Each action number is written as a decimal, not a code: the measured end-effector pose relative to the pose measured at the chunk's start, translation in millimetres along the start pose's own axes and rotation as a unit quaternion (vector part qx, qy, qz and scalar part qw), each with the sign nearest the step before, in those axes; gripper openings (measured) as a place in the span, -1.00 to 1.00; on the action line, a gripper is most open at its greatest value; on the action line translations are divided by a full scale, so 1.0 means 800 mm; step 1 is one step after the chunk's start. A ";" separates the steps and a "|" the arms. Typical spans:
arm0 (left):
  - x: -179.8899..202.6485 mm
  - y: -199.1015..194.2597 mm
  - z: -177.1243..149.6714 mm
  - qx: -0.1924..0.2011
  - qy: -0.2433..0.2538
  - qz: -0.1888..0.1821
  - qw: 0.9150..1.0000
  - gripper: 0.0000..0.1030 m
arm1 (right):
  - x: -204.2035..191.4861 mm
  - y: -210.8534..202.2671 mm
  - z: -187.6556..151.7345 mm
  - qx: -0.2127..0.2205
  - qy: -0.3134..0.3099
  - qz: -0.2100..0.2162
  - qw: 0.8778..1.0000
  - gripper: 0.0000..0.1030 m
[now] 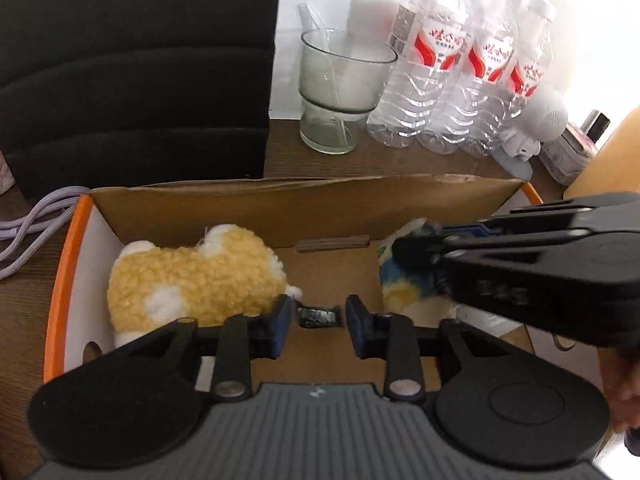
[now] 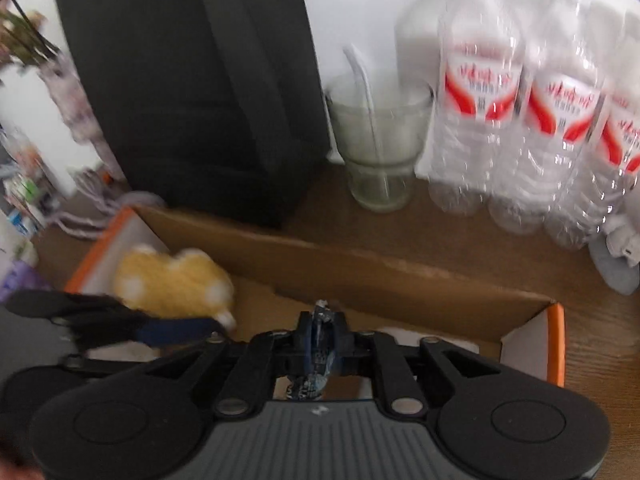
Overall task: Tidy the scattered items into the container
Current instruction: 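Lower the black tag into the box with the left tool while the right tool drops its item there, then grasp the green tissue pack with the left tool while the right tool grasps the purple pouch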
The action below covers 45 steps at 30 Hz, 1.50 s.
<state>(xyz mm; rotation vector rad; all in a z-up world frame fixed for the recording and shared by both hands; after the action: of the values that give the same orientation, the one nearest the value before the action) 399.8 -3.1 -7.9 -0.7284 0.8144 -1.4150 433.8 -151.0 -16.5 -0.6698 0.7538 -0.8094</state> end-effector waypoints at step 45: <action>-0.028 -0.318 -0.209 0.324 -0.063 0.117 0.937 1.00 | -0.155 -0.259 -0.230 0.239 -0.043 -0.090 0.966 0.78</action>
<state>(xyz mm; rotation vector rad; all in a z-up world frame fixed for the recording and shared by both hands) 120.7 16.8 114.8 -0.1982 0.2821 -1.2939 149.4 -199.8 79.0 -0.3374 0.3956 -1.0765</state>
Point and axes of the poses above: each gripper's, at about its wrist camera, not at the fingertips, and y roughly the way its jaws point, x to its right, z to its top, the point moved 5 cm from there along y, roughly the way its jaws point, and after that the axes turned 13 degrees about z, right-handed, at the moved point
